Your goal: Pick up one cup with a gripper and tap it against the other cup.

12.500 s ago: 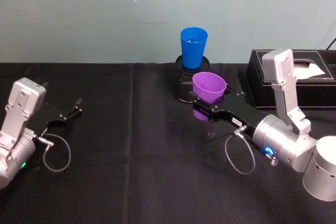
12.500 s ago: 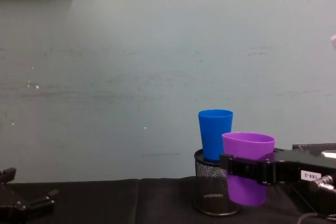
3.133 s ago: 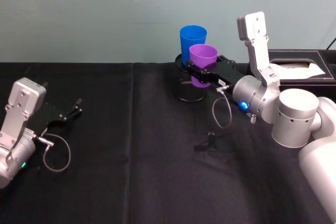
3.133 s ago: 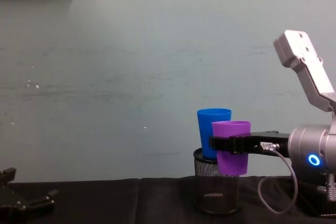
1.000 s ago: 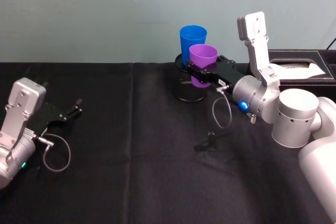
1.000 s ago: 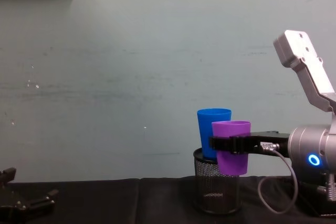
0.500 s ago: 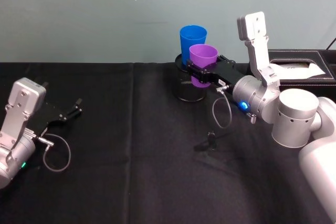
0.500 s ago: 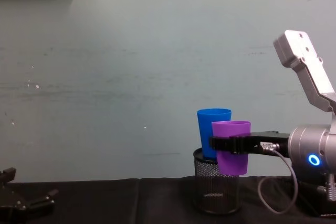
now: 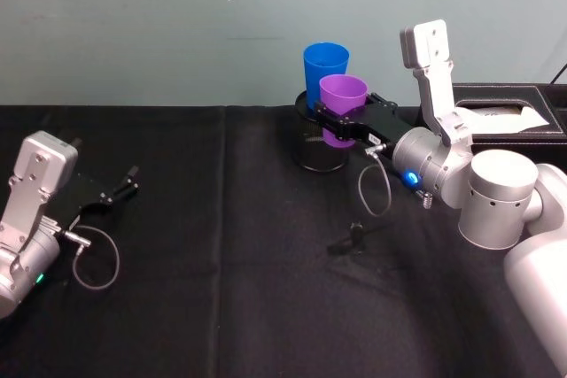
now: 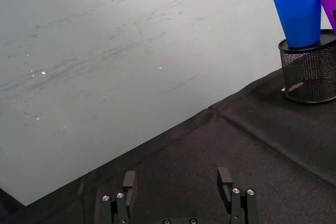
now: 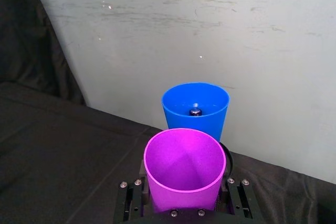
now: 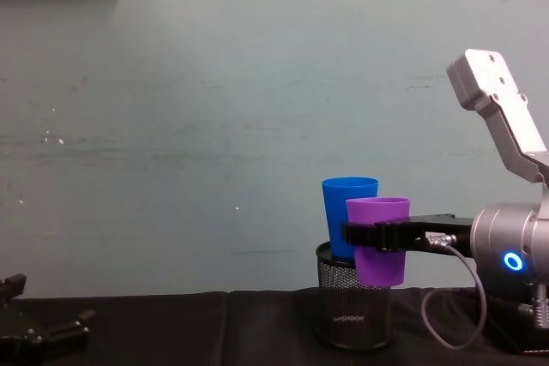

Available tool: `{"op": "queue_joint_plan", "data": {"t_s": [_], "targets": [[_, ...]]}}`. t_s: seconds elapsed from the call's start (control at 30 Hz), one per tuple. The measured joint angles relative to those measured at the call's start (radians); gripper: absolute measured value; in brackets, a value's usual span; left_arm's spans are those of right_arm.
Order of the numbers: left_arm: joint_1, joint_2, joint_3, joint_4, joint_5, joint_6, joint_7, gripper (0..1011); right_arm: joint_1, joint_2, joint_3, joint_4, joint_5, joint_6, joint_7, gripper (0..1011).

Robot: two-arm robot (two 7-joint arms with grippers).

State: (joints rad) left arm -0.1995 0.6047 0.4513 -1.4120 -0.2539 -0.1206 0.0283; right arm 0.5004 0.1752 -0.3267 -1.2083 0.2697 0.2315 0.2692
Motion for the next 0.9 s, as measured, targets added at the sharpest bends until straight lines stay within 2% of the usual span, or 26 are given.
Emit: {"op": "queue_joint_plan", "data": {"t_s": [0.9], "targets": [[0.000,0.000,0.000,0.000,0.000,0.000,0.000,1000,0.000,0.000,0.000,0.000,0.000,0.000,0.000,716]]}}
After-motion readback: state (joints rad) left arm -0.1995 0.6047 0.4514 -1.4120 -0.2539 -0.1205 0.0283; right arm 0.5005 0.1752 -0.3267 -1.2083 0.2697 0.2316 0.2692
